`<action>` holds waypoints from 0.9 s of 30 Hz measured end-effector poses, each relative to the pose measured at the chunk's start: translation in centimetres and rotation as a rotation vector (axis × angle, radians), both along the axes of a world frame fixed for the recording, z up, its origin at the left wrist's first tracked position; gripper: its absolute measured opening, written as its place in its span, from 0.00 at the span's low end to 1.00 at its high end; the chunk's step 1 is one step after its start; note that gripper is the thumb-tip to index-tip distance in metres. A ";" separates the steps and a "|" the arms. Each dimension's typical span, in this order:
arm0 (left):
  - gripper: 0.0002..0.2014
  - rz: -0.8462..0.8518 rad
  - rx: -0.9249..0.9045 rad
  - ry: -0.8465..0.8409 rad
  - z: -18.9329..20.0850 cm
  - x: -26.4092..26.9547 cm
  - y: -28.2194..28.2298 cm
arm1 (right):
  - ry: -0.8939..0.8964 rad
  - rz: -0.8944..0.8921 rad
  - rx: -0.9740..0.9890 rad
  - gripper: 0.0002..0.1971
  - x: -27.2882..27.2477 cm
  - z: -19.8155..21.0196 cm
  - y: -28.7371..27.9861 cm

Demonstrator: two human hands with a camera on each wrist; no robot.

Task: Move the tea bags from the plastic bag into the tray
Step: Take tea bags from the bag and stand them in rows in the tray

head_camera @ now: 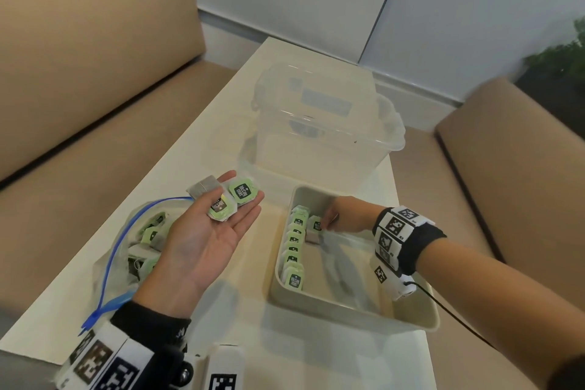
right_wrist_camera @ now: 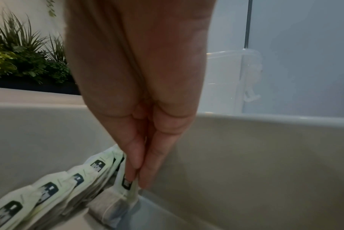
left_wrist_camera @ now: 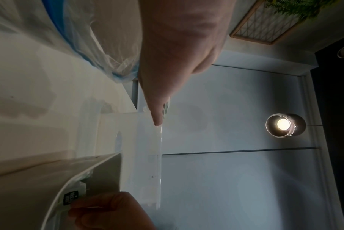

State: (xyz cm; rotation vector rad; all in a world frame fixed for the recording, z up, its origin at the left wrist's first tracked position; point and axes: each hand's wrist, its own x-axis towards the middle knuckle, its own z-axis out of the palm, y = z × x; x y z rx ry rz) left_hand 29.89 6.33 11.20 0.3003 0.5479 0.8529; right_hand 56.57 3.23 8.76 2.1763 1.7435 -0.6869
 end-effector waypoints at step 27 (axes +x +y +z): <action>0.19 -0.010 0.018 -0.176 0.9 2.9 -2.3 | 0.502 -0.112 0.394 0.20 -12.1 10.1 -1.2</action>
